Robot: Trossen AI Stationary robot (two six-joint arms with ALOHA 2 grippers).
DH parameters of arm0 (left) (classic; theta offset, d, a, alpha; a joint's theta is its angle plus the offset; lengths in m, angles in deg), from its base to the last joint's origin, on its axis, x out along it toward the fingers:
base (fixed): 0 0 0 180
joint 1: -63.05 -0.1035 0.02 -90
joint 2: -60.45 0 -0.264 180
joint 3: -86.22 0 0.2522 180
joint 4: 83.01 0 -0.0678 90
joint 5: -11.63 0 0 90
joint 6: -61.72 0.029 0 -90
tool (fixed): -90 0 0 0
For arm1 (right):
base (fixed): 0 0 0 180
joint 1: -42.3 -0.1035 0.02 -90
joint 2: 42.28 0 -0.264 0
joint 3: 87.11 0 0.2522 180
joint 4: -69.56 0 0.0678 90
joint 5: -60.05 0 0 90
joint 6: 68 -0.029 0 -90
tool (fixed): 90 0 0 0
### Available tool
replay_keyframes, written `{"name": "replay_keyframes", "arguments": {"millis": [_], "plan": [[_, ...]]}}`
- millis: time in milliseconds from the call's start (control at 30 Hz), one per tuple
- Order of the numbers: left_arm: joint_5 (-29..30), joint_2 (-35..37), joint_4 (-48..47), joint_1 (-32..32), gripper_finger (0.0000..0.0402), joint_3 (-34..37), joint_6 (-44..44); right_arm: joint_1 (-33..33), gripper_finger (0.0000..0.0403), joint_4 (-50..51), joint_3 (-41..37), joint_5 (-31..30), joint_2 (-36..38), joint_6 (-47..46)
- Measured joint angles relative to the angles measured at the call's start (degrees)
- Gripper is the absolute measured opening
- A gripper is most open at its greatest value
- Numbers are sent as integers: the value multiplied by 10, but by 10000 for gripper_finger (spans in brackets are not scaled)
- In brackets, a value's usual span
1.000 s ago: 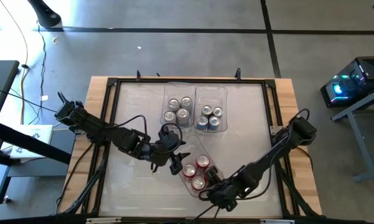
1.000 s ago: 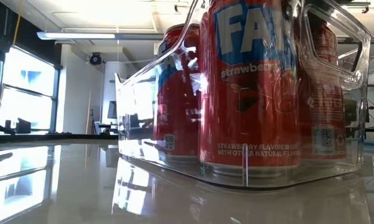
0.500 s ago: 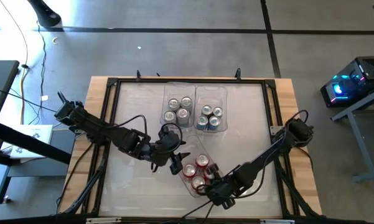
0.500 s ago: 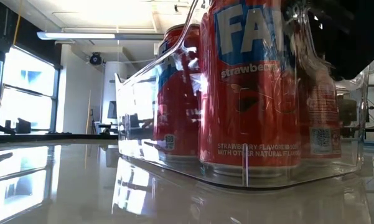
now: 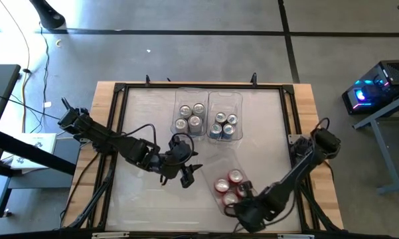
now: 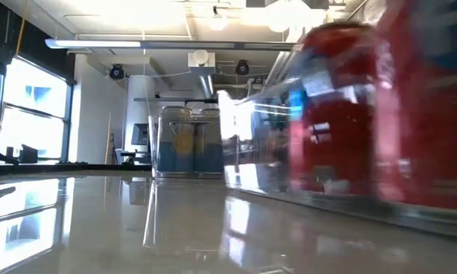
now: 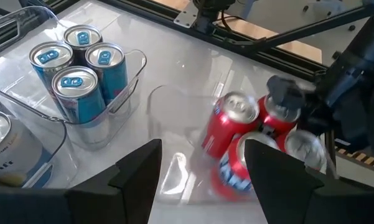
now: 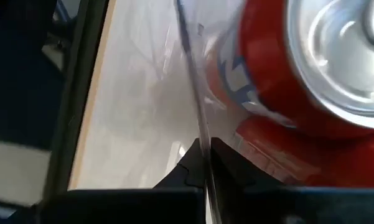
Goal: Sort soda cans
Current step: Move the bottom transparent bin to the top right of the table
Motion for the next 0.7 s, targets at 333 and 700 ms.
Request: {"name": "replay_keyframes", "arguments": {"millis": [333,700], "plan": [[1,0,0,1,223,2,0,-57,1,26,-107,-7,91,-171],[3,0,-5,1,223,3,0,-62,0,39,-251,-5,256,-286]]}}
